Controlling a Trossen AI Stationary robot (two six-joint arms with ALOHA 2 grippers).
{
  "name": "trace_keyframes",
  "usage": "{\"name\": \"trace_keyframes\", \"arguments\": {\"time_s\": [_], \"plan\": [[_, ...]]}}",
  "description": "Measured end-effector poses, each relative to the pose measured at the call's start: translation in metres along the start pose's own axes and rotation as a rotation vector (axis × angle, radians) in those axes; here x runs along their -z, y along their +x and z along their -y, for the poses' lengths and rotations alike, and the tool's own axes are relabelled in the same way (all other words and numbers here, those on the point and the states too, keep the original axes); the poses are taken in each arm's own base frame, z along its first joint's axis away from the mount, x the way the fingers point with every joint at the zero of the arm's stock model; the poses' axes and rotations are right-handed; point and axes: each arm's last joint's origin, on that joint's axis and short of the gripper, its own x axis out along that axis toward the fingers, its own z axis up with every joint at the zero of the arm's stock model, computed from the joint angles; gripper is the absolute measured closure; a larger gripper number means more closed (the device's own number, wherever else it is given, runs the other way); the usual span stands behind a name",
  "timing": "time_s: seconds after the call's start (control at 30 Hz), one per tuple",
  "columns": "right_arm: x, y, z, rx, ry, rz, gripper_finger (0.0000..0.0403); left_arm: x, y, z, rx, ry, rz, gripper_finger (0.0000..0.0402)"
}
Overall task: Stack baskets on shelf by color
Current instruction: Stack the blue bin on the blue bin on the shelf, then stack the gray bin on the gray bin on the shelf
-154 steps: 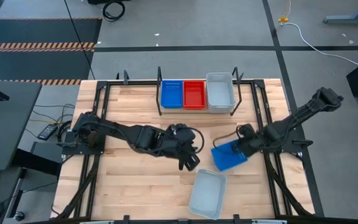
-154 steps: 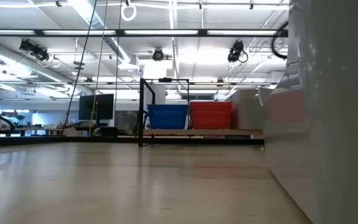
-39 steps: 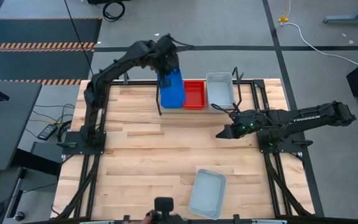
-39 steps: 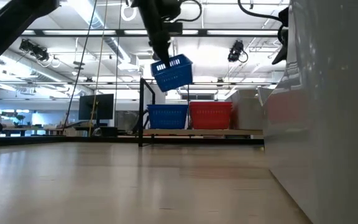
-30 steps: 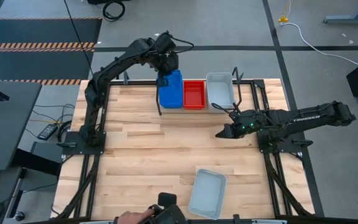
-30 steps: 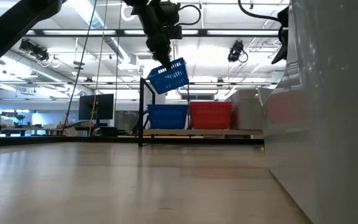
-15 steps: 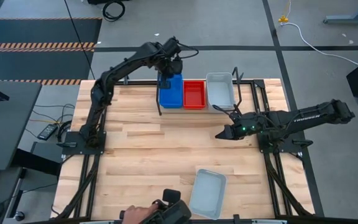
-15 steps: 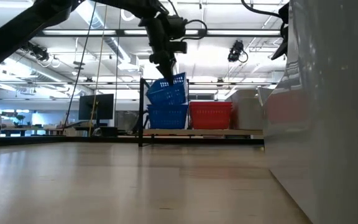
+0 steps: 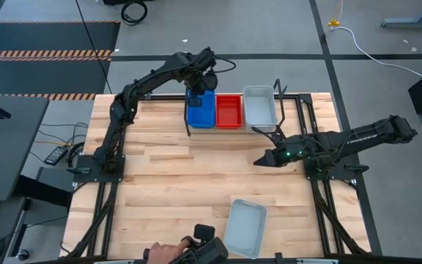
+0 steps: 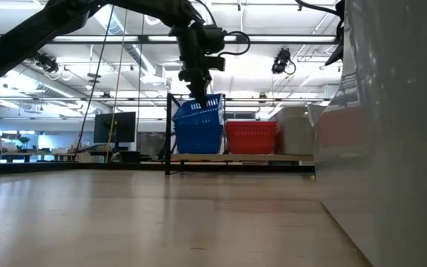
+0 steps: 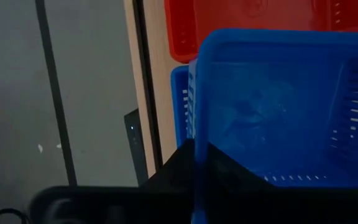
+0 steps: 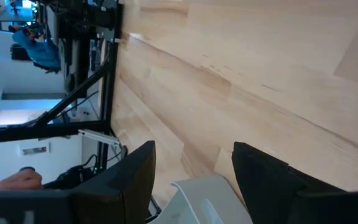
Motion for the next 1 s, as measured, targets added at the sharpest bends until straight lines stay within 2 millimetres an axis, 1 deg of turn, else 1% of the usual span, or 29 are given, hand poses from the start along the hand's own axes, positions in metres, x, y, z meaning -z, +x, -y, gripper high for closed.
{"name": "trace_keyframes", "arguments": {"time_s": [0.23, 0.63, 0.77, 0.87, 1.0], "plan": [[0.003, 0.000, 0.000, -0.002, -0.009, -0.014, 0.0186, -0.005, 0.000, 0.003, -0.033, 0.009, -0.011, 0.0349], [0.009, -0.001, -0.002, -0.008, -0.020, 0.016, 0.0186, -0.007, -0.001, 0.003, -0.100, -0.047, -0.043, 0.0246], [0.011, -0.001, -0.002, -0.010, -0.026, 0.009, 0.0186, -0.010, -0.002, 0.006, -0.151, -0.085, -0.078, 0.0225], [0.013, -0.001, -0.003, -0.012, -0.031, 0.001, 0.0186, -0.016, -0.012, 0.013, -0.172, -0.110, -0.070, 0.0219], [0.015, -0.001, -0.003, -0.012, -0.059, -0.011, 0.0186, -0.032, -0.036, 0.036, -0.142, -0.108, 0.027, 0.0225]]}}
